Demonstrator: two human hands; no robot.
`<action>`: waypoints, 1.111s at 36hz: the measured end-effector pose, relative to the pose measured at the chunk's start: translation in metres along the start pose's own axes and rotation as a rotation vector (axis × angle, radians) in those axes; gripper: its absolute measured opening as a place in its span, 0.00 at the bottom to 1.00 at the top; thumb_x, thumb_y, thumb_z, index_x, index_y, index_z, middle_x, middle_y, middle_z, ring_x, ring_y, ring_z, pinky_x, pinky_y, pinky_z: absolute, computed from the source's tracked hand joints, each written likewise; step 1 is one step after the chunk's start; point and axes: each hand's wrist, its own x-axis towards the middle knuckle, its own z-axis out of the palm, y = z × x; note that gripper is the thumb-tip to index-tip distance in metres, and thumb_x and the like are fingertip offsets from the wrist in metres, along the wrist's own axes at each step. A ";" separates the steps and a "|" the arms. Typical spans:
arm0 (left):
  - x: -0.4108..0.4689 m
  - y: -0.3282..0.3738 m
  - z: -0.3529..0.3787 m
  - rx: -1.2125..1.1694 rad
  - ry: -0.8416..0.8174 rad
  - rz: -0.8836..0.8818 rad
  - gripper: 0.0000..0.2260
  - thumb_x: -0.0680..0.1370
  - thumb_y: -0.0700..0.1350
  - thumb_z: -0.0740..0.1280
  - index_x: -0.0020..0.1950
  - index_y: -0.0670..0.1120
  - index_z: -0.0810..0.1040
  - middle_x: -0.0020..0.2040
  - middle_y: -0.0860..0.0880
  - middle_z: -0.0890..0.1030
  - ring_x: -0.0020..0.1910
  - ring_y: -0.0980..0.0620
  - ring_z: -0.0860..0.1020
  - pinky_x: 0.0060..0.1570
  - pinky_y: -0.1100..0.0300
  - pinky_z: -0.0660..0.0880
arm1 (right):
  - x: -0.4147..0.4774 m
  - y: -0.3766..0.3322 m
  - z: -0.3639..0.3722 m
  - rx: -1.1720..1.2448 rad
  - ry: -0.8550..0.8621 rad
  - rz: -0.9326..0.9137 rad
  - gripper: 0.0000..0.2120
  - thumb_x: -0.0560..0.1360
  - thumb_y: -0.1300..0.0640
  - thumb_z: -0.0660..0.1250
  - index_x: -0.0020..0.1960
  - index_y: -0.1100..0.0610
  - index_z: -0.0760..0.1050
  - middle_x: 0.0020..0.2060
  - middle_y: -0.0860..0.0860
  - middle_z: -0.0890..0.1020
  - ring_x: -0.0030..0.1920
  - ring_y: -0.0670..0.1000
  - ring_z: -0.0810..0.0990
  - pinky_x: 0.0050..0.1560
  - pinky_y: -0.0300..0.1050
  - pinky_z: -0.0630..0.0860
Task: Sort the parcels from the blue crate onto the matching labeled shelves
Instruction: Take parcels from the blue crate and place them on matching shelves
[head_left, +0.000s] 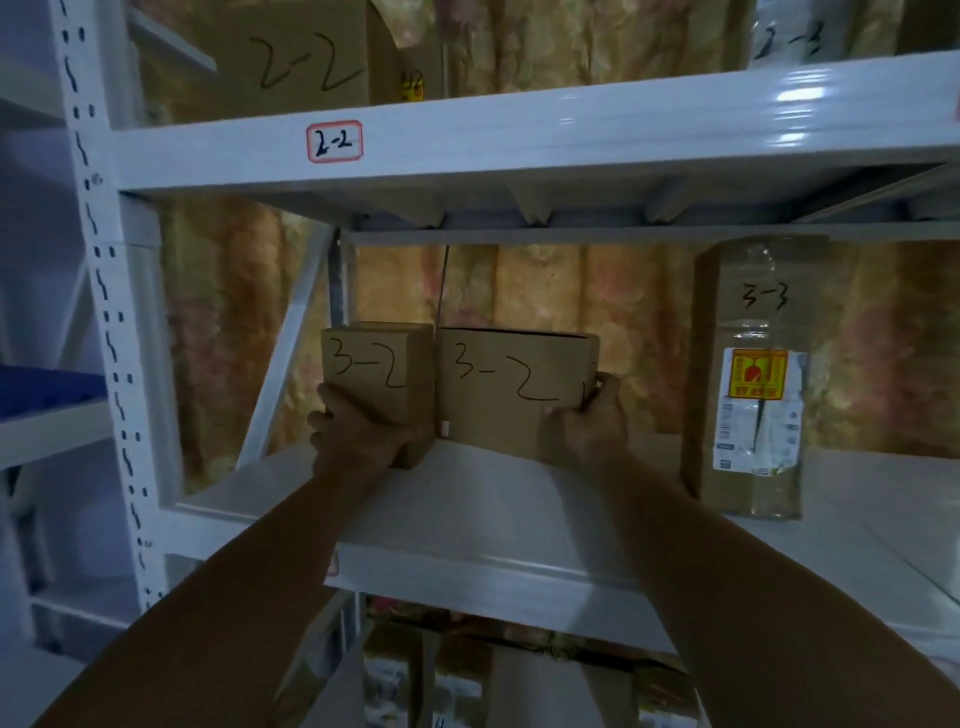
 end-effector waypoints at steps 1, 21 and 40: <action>-0.002 -0.002 -0.005 0.004 -0.004 0.008 0.64 0.64 0.58 0.82 0.82 0.47 0.39 0.79 0.38 0.55 0.77 0.34 0.58 0.73 0.35 0.64 | 0.001 0.000 0.003 0.016 -0.014 -0.002 0.34 0.72 0.57 0.77 0.73 0.55 0.64 0.63 0.55 0.80 0.63 0.61 0.79 0.63 0.58 0.77; -0.025 -0.023 -0.047 0.030 0.047 0.084 0.62 0.57 0.67 0.80 0.80 0.50 0.49 0.75 0.42 0.61 0.75 0.36 0.62 0.67 0.34 0.69 | 0.016 -0.013 0.076 0.104 -0.191 0.008 0.33 0.77 0.60 0.71 0.77 0.56 0.58 0.61 0.54 0.78 0.63 0.61 0.77 0.61 0.53 0.75; -0.030 -0.025 -0.049 0.018 -0.037 0.116 0.63 0.63 0.65 0.80 0.81 0.51 0.40 0.74 0.42 0.58 0.71 0.33 0.66 0.66 0.38 0.69 | 0.002 0.002 0.065 0.031 -0.147 0.239 0.37 0.71 0.52 0.79 0.69 0.66 0.64 0.61 0.59 0.76 0.60 0.61 0.79 0.57 0.55 0.81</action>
